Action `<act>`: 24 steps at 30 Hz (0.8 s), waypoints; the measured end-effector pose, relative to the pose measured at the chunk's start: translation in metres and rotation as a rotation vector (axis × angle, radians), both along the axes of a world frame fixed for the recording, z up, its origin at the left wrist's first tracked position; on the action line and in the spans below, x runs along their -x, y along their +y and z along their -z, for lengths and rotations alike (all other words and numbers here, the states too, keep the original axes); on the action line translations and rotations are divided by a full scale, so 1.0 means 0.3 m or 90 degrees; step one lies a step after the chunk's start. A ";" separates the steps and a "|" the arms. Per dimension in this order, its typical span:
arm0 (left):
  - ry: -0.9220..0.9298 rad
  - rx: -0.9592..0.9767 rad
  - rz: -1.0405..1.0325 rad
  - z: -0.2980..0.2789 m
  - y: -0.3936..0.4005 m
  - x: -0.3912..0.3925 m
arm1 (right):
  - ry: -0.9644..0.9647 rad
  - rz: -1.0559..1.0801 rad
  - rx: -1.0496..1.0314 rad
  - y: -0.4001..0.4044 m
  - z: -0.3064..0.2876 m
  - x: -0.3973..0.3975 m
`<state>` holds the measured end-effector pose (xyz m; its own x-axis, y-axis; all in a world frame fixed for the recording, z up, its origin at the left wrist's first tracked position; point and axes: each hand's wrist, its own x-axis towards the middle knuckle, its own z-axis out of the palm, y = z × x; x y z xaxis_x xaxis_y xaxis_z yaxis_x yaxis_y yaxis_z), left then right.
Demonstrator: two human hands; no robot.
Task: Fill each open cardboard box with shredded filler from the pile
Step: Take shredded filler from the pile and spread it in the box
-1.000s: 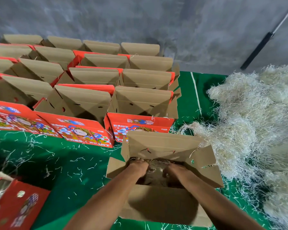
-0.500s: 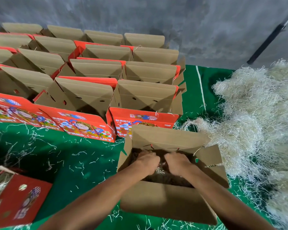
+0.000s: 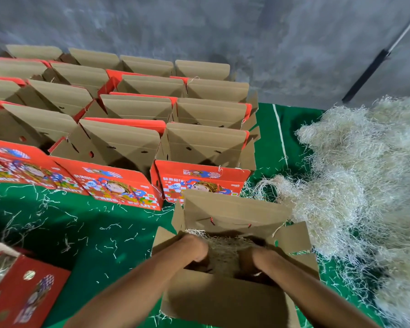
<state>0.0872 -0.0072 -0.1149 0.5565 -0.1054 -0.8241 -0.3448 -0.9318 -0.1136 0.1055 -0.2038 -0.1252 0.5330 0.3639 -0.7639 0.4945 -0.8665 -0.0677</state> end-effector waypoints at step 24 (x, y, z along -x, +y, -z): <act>-0.215 0.227 -0.097 0.038 -0.060 0.018 | -0.067 0.094 -0.051 0.107 -0.035 -0.002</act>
